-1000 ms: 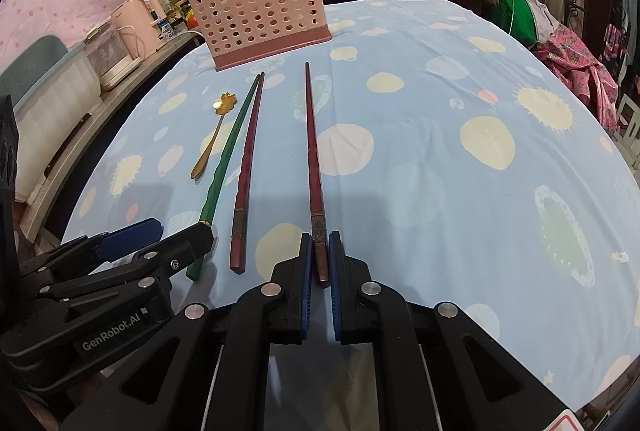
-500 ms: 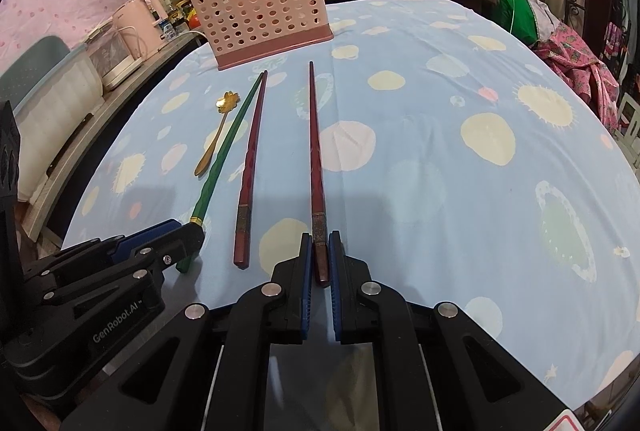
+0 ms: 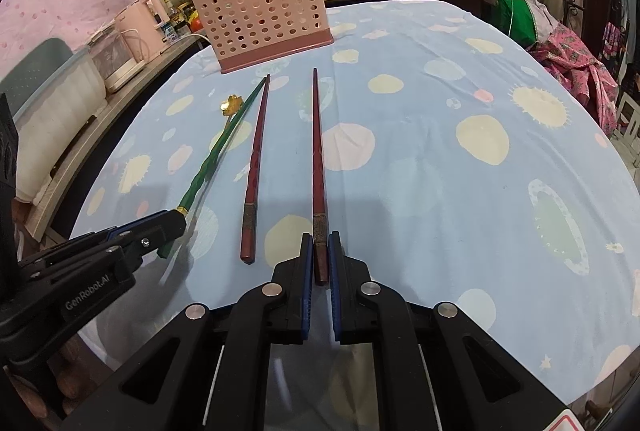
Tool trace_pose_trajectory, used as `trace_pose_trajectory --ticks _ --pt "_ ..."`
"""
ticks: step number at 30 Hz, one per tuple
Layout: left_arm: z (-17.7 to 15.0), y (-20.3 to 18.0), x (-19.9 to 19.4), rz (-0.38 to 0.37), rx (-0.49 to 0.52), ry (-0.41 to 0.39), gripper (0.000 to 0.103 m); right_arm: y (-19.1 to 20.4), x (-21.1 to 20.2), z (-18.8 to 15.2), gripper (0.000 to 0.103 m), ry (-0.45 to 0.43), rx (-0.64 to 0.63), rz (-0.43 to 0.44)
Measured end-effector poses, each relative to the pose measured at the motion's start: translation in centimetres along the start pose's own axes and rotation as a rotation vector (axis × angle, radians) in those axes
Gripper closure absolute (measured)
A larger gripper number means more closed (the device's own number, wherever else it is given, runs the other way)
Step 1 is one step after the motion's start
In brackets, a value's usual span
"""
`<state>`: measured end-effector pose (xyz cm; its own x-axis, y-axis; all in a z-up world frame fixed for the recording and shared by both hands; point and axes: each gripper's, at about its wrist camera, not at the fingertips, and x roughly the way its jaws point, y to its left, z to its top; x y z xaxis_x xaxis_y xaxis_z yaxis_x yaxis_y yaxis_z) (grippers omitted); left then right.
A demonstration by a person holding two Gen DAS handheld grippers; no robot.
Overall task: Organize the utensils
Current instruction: 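Lift both chopsticks and carry them toward the pink basket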
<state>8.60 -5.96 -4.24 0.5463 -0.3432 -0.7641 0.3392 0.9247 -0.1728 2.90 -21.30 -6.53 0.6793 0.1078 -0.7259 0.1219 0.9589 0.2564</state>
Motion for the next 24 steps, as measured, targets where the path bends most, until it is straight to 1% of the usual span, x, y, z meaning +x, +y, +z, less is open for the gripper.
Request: trace_pose_trajectory --ticks 10,19,24 --pt "2.0 0.2 -3.3 -0.016 -0.013 -0.081 0.095 0.4 -2.9 1.9 0.096 -0.072 0.005 0.031" --pt "5.1 0.9 -6.3 -0.009 -0.029 -0.189 0.095 0.5 -6.2 5.1 0.096 -0.179 0.006 0.049" --pt "7.5 1.3 -7.9 0.002 -0.033 -0.261 0.095 0.4 -7.7 7.4 0.096 -0.245 0.013 0.057"
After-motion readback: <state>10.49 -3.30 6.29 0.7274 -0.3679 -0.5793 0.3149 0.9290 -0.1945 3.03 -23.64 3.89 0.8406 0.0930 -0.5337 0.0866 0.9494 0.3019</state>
